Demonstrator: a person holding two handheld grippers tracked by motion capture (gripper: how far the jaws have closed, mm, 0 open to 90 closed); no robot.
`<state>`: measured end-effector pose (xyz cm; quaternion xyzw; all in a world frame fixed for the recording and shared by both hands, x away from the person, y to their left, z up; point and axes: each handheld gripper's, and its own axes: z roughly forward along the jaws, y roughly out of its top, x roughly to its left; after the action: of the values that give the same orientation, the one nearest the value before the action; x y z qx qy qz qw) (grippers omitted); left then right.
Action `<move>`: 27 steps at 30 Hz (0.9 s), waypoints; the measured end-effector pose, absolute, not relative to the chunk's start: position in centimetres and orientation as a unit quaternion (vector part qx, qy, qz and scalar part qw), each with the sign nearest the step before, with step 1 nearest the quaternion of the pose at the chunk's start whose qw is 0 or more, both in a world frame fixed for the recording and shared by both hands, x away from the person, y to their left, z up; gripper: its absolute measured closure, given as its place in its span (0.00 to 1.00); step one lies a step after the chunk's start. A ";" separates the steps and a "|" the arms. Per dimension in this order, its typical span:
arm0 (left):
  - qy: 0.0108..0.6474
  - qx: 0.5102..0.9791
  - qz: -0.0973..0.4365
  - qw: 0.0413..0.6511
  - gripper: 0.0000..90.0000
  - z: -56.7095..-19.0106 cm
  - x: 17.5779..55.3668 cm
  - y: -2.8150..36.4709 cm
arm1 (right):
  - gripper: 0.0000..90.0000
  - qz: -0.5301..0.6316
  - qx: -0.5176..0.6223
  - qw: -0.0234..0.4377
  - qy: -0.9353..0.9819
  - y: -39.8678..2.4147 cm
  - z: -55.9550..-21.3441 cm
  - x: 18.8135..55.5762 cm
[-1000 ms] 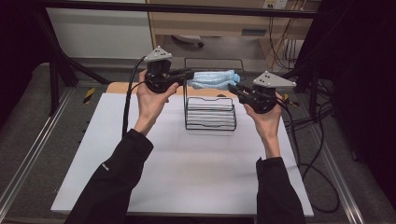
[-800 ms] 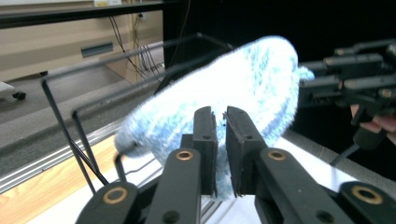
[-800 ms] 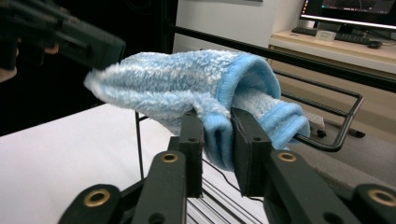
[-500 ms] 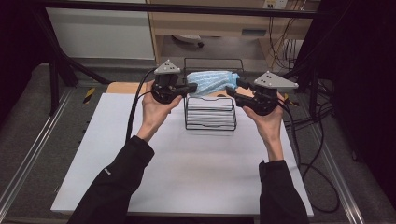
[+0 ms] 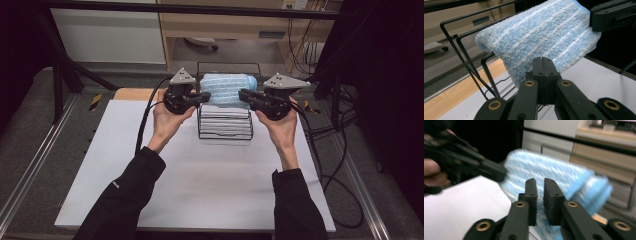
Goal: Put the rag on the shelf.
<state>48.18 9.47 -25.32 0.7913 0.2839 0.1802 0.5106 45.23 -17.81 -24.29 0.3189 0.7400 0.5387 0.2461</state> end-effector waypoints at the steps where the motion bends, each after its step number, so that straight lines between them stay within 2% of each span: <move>1: 0.284 0.791 0.180 0.511 0.99 -25.4 48.2 9.5 | 0.95 0.537 0.325 0.244 0.739 -18.1 -24.6 45.4; 7: 0.289 0.792 0.182 0.507 0.99 -25.9 48.7 9.4 | 0.98 0.531 0.343 0.243 0.736 -19.1 -26.3 46.1; 14: 0.296 0.790 0.190 0.502 0.99 -26.8 49.5 9.0 | 0.98 0.525 0.356 0.263 0.727 -19.0 -27.8 47.1; 21: 0.300 0.784 0.184 0.511 0.98 -27.3 49.7 9.3 | 0.94 0.521 0.356 0.266 0.728 -18.8 -28.3 47.4; 27: 0.292 0.781 0.181 0.521 0.89 -26.4 48.5 10.3 | 0.87 0.538 0.345 0.262 0.723 -19.3 -27.7 46.3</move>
<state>48.52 10.30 -26.41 0.7811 0.2922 0.1809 0.5214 46.28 -19.27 -27.66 0.3453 0.7228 0.5383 0.2619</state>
